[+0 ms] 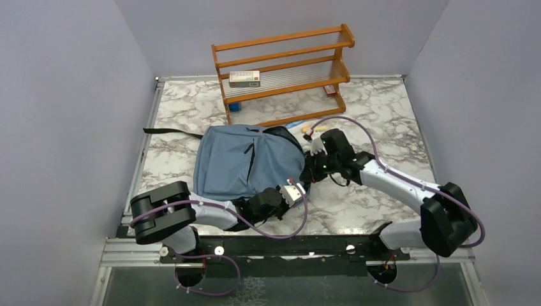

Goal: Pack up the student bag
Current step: Zip the student bag at the center of the board.

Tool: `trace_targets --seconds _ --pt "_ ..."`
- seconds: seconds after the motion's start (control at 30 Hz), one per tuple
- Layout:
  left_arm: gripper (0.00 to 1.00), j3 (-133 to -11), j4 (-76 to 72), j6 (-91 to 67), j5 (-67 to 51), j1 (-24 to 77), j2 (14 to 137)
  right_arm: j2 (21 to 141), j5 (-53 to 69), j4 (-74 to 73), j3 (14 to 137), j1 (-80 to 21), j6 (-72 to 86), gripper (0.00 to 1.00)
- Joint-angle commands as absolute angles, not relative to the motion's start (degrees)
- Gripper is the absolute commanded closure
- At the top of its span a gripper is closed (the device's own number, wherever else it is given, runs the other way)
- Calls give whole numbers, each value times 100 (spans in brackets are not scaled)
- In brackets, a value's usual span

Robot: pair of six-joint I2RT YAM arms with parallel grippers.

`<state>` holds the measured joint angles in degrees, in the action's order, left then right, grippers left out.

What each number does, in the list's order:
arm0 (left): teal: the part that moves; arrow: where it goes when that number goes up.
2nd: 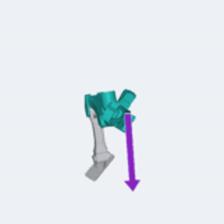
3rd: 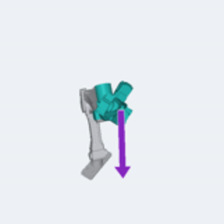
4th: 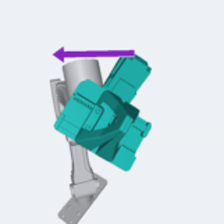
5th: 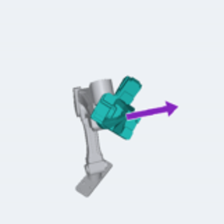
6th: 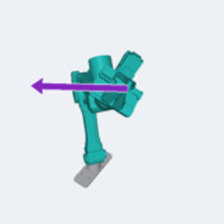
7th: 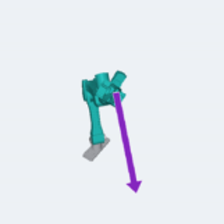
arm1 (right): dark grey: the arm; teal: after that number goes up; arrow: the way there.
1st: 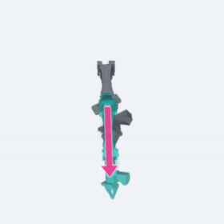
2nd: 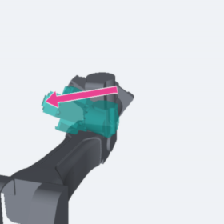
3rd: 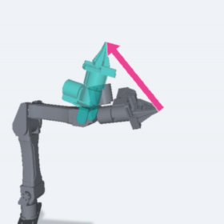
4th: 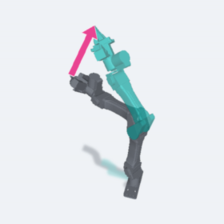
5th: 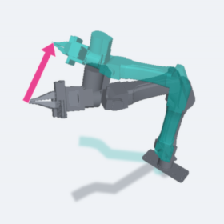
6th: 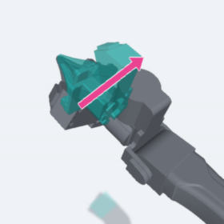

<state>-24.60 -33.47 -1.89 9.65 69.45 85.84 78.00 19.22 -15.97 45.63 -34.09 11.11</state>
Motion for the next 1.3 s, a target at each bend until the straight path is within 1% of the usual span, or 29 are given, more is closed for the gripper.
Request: trace_targets --seconds 0.0,0.1,0.37,0.67,0.73,0.83,0.97,1.03,1.27 --pt "83 -2285 -2848 -324 624 7047 8604 7214 1840 -893 4432 -3367 1316 99" --pt "81 -2278 -2845 -325 641 7041 8583 6975 1703 -670 4303 -3375 1474 99" --pt "81 -2174 -2844 -339 659 7044 8397 6695 660 -690 4254 -3370 1792 99" --pt "81 -2234 -2839 -342 618 7041 8493 7153 781 -863 4239 -3375 1727 99" --pt "81 -2256 -2839 -351 590 7045 8525 7216 831 -768 4189 -3372 1761 96" --pt "80 -2251 -2839 -343 589 7048 8521 7283 834 -743 4169 -3374 1801 84" --pt "80 -2215 -2839 -345 606 7043 8484 7287 822 -743 4138 -3375 1811 75" --pt "80 -2207 -2839 -343 606 7040 8481 7286 820 -752 4133 -3373 1811 72" --pt "80 -2228 -2839 -326 598 7041 8507 7321 1023 -756 4107 -3375 1788 70"
